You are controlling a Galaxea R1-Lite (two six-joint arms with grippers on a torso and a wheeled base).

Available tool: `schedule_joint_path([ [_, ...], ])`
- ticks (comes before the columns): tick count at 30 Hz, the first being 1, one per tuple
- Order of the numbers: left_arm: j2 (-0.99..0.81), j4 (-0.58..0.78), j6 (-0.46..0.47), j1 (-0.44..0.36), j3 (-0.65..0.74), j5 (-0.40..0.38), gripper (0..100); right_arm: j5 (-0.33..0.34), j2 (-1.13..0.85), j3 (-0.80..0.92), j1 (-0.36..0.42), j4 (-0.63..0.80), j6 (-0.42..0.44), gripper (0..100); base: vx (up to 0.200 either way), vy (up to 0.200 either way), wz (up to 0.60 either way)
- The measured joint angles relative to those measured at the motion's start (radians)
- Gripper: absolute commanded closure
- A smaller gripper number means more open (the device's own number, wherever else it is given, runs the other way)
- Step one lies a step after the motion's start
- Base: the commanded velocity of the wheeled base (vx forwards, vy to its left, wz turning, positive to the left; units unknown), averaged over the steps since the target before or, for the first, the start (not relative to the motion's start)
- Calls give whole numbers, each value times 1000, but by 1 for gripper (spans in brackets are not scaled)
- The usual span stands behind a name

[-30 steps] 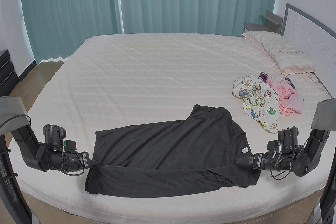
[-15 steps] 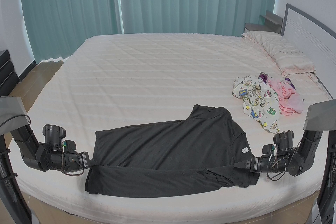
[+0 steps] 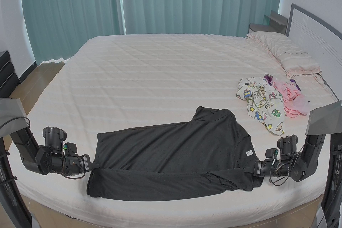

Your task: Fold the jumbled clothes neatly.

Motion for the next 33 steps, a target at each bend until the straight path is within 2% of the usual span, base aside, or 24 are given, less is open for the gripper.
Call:
schedule_joint_path([
  [6,-30,0,-3,0,14,0,100,24,0,26,-10,-64,5,100,0,0,0],
  [18,-168,25,-6,0,81,2,100,29,-4,140,-28,-334,11,100,0,0,0],
  [27,-319,217,-1,2,124,4,100,29,-6,198,-30,-465,12,100,0,0,0],
  [33,-414,367,2,3,128,6,100,30,-17,223,-31,-477,12,100,0,0,0],
])
